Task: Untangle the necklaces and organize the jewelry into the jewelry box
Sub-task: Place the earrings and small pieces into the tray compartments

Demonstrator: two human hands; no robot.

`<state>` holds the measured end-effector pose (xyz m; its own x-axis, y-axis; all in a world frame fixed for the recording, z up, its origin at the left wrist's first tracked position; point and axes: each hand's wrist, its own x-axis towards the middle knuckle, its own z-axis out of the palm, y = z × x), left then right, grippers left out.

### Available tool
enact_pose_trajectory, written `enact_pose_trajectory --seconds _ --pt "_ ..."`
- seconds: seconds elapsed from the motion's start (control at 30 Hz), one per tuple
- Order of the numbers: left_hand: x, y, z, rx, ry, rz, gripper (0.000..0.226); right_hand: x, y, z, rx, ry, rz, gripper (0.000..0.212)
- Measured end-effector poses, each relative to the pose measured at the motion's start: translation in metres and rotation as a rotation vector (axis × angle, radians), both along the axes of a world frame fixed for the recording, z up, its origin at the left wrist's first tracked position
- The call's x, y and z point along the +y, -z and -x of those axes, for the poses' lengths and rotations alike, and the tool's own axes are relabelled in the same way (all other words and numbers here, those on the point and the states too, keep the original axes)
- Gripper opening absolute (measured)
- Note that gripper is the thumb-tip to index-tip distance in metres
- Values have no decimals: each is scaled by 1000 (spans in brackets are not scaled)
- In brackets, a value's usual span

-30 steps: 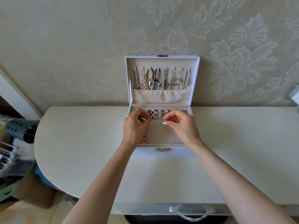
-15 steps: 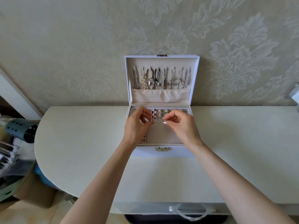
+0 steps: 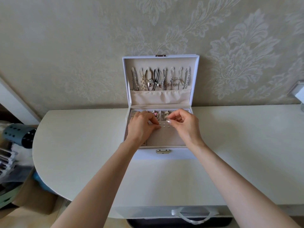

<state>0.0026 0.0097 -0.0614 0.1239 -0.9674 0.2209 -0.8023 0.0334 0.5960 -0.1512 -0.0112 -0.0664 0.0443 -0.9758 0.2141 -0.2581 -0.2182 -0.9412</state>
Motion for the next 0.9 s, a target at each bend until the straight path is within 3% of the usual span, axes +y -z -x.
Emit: enact_pose_trajectory --seconds 0.7,0.9 --pt "-3 4 3 -148 84 97 7 2 -1 0 -24 -34 -4 25" --pt "4 10 -2 -143 107 210 7 1 0 0 22 -89 17 27"
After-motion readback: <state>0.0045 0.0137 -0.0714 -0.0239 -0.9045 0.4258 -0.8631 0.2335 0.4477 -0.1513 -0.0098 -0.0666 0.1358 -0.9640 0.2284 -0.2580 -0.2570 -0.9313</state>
